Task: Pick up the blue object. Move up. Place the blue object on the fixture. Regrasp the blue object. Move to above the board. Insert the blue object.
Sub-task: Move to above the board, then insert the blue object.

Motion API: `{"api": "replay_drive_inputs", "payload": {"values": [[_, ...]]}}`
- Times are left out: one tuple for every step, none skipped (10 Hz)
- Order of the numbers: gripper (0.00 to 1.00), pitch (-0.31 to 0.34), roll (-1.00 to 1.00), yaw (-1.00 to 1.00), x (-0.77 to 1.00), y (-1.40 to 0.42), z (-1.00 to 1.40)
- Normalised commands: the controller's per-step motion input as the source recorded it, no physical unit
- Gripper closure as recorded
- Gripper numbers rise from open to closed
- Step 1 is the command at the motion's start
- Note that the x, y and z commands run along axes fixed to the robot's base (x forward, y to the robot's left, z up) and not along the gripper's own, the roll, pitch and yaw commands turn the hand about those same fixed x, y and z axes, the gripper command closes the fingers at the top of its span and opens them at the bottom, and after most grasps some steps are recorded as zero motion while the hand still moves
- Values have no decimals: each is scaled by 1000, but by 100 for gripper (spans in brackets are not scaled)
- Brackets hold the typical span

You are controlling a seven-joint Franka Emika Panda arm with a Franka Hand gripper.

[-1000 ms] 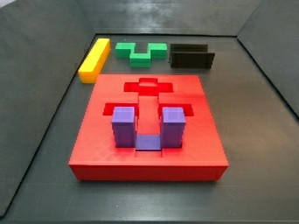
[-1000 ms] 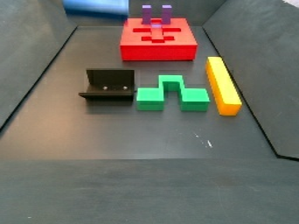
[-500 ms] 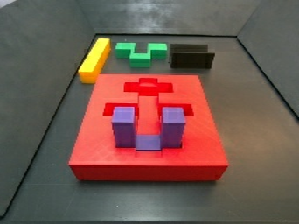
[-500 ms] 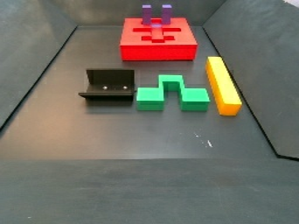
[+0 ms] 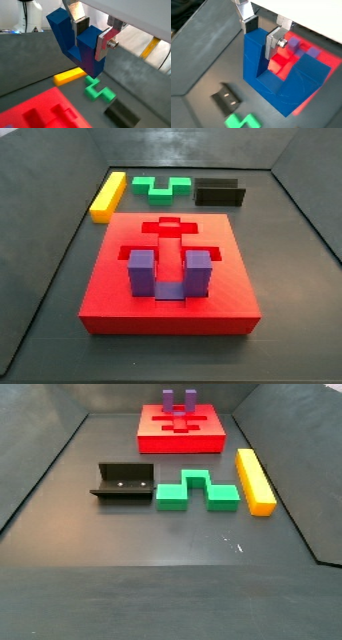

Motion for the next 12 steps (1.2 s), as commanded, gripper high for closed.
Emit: {"api": "replay_drive_inputs", "payload": {"values": [[100, 145, -1000, -141, -117, -77, 9], [100, 133, -1000, -120, -94, -58, 32], [100, 113, -1000, -111, -100, -23, 3], [100, 68, -773, -67, -75, 29, 10], [100, 39, -621, -50, -70, 28, 13], [100, 1, -367, -21, -53, 11, -5], [100, -7, -273, -17, -44, 10, 3], [100, -21, -23, 106, 114, 0, -234], [100, -26, -49, 146, 454, 0, -340], [100, -59, -270, 114, 563, 0, -371], [100, -101, -387, 43, 597, 0, -251], [100, -100, -387, 9, 700, 0, -229]]}}
